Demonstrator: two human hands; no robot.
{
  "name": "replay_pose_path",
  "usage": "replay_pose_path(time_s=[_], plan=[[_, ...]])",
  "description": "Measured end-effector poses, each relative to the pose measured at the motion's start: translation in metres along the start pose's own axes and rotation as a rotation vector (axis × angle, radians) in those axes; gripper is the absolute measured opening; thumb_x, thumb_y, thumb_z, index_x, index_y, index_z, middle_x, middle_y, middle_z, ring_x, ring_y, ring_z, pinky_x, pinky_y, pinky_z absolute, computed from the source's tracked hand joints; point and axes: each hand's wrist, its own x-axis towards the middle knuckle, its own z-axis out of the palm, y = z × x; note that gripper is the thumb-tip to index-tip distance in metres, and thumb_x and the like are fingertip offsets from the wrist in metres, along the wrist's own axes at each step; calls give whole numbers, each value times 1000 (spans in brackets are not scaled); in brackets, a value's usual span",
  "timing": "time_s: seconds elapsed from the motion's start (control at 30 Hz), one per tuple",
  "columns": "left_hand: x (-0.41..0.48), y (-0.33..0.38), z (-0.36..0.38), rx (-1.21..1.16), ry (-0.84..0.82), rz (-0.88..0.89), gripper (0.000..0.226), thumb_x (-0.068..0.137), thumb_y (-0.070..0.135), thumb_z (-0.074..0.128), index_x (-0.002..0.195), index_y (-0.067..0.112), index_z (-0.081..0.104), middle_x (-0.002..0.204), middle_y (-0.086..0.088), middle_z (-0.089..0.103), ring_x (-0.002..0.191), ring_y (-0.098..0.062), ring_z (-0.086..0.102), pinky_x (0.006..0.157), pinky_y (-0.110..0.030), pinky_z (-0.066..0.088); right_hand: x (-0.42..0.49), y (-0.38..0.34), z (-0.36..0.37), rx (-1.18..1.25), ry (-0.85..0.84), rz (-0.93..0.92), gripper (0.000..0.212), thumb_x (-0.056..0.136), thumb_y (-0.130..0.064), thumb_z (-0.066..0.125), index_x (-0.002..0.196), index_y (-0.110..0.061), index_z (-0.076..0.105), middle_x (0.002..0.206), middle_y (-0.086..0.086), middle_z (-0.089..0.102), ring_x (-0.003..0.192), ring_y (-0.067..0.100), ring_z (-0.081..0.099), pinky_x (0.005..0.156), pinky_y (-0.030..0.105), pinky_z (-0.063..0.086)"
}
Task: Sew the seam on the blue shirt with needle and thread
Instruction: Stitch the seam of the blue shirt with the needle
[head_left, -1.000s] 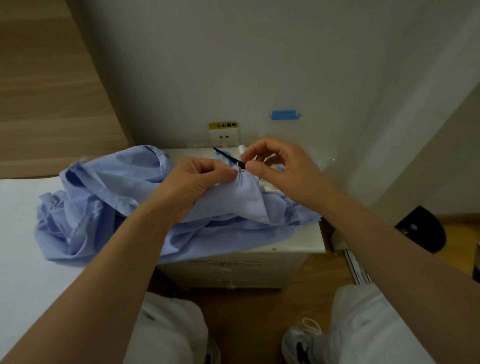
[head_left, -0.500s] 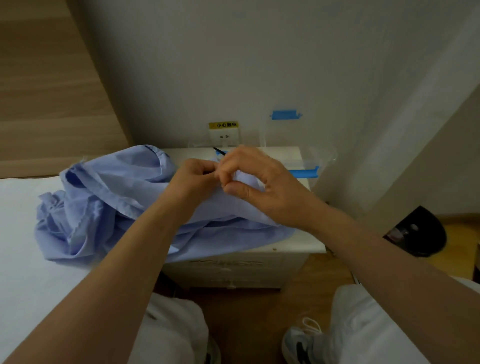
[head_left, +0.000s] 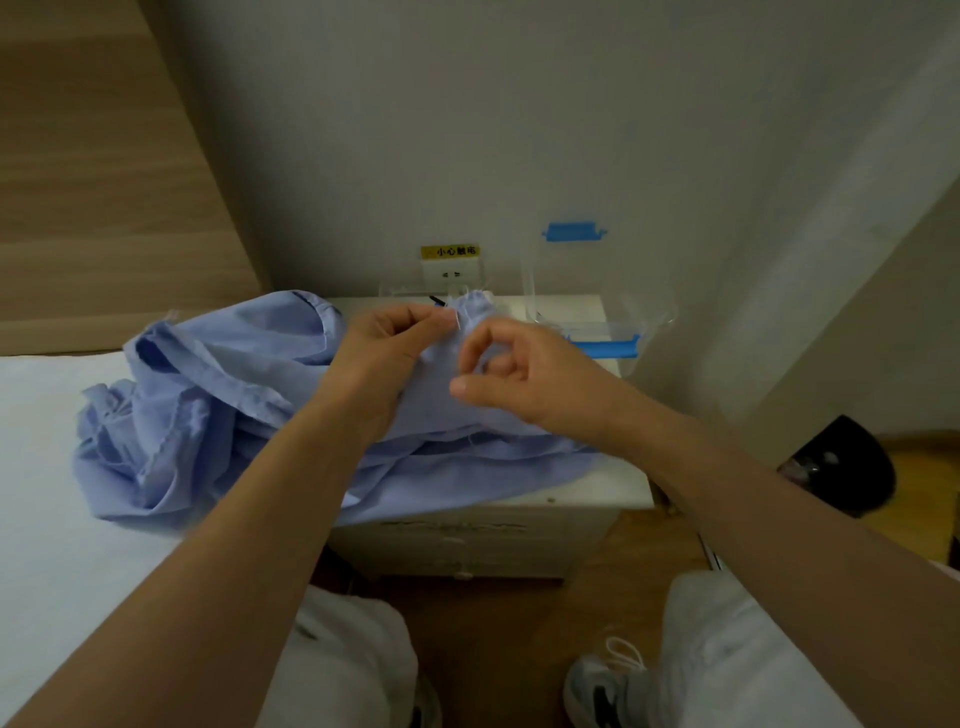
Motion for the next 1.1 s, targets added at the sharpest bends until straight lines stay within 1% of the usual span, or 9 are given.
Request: replay_pose_path(time_s=[0.13, 0.3, 0.4, 0.47, 0.63, 0.7, 0.83, 1.0, 1.1], plan=[[-1, 1, 2, -10, -45, 2, 20, 94, 14, 57, 78, 10, 68, 80, -10, 67, 84, -24, 59, 83, -38, 50, 14, 17, 7, -170, 457, -131, 16, 84, -24, 74, 85, -16, 60, 41, -10, 34, 41, 7, 38, 47, 15, 27], [-1, 2, 4, -67, -99, -3, 22, 92, 13, 58, 73, 13, 70, 73, -3, 71, 75, -12, 67, 75, -25, 56, 22, 24, 10, -323, 608, -144, 16, 84, -31, 73, 87, -16, 67, 42, -19, 39, 51, -10, 48, 50, 11, 30], [0, 1, 3, -68, -99, -9, 22, 91, 13, 59, 72, 14, 70, 74, -3, 70, 74, -12, 66, 72, -24, 55, 24, 26, 9, -332, 620, -201, 8, 86, -23, 72, 81, -18, 67, 42, -19, 37, 51, -7, 48, 56, 12, 29], [0, 1, 2, -69, -77, -7, 20, 93, 13, 57, 75, 10, 67, 72, -6, 67, 71, -13, 63, 66, -23, 53, 21, 23, 7, -316, 520, -247, 10, 86, -21, 72, 79, -20, 65, 43, -15, 35, 48, 1, 45, 56, 12, 30], [0, 1, 1, -87, -31, -6, 20, 93, 13, 58, 74, 10, 63, 60, 2, 64, 57, -6, 60, 54, -17, 50, 4, 7, 2, -264, -69, -199, 7, 88, -18, 70, 82, -16, 67, 48, -18, 49, 49, 2, 45, 52, 11, 35], [0, 0, 2, -66, -19, 8, 20, 92, 14, 58, 74, 12, 64, 58, 7, 65, 55, -2, 59, 54, -14, 48, 1, 5, 2, -271, -202, -172, 5, 88, -16, 69, 84, -13, 68, 53, -25, 54, 53, -3, 50, 56, 9, 38], [0, -2, 0, -51, -6, 25, 21, 91, 16, 61, 71, 16, 66, 62, 10, 66, 61, 0, 60, 57, -13, 48, 1, 11, 0, -300, -493, -32, 6, 89, -16, 68, 89, -10, 67, 54, -20, 54, 52, -2, 49, 56, 11, 39], [0, -2, -1, -54, 9, 22, 19, 90, 16, 62, 71, 16, 67, 64, 10, 67, 62, 0, 61, 58, -13, 50, 0, 16, 2, -341, -764, 108, 11, 87, -20, 70, 93, -10, 70, 56, -14, 52, 50, 4, 41, 53, 14, 34], [0, -2, -1, -40, 13, 21, 20, 89, 16, 62, 70, 17, 67, 65, 10, 68, 65, -2, 62, 61, -15, 52, -1, 15, -2, -425, -803, 166, 16, 87, -22, 69, 98, -10, 70, 52, -13, 48, 46, 3, 39, 48, 12, 33]])
